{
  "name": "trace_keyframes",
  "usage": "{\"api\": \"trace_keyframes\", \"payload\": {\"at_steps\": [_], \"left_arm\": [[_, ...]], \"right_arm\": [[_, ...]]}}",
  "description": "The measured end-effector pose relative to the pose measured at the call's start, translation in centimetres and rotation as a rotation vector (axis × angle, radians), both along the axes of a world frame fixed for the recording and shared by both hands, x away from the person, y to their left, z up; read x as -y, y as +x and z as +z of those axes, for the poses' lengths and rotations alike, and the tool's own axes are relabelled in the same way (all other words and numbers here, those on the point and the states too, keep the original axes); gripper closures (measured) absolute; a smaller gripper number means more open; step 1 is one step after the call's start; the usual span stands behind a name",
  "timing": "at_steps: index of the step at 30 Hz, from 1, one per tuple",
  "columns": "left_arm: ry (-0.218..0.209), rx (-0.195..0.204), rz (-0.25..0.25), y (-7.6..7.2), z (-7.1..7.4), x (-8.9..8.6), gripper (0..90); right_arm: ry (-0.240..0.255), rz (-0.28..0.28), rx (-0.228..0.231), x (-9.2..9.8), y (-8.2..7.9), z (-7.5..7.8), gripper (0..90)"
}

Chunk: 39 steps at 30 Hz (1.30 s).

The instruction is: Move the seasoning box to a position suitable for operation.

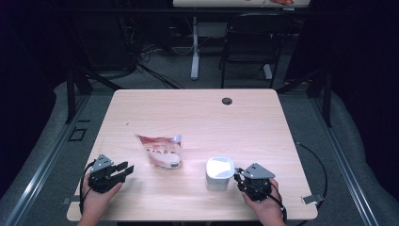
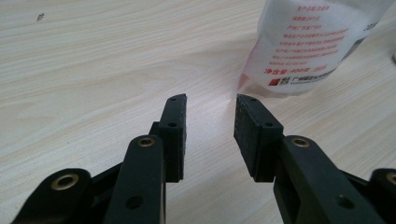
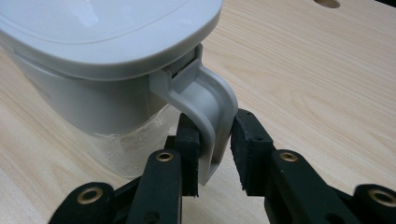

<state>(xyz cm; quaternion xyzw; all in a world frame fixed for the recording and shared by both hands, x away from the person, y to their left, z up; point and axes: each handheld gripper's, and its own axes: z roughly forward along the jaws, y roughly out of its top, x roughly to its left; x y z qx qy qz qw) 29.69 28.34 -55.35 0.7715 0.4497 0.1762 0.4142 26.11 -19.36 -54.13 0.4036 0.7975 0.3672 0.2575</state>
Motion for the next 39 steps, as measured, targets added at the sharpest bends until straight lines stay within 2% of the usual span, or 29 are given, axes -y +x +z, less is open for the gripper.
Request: {"api": "trace_keyframes", "payload": {"at_steps": [7, 12, 20, 28, 31, 35, 39], "left_arm": [[0.002, -0.001, 0.004, -0.1, 0.0, -0.1, 64.0], [-0.002, 0.003, 0.009, -0.1, 0.0, -0.2, 63.7], [0.003, -0.004, 0.007, -0.1, 0.1, -0.2, 63.7], [0.002, -0.004, 0.009, -0.1, 0.1, -0.2, 63.5], [0.001, -0.008, 0.008, -0.1, 0.1, -0.2, 63.5], [0.0, 0.0, 0.009, -0.1, 0.1, -0.1, 63.3], [0.003, -0.007, 0.008, -0.1, 0.1, -0.2, 63.3]], "right_arm": [[0.032, 0.013, -0.007, 0.4, -0.5, 0.0, 71.1], [0.087, 0.018, -0.003, 1.2, -1.4, 0.7, 70.4], [0.12, 0.015, 0.026, 1.6, -2.4, 1.4, 71.7], [0.171, 0.001, 0.053, 2.2, -2.4, 2.4, 73.4], [0.175, 0.001, 0.053, 2.2, -2.2, 2.8, 73.5], [0.162, 0.012, 0.048, 2.0, -1.5, 4.2, 82.5], [0.157, 0.004, 0.048, 2.0, -1.2, 5.0, 86.0]]}}
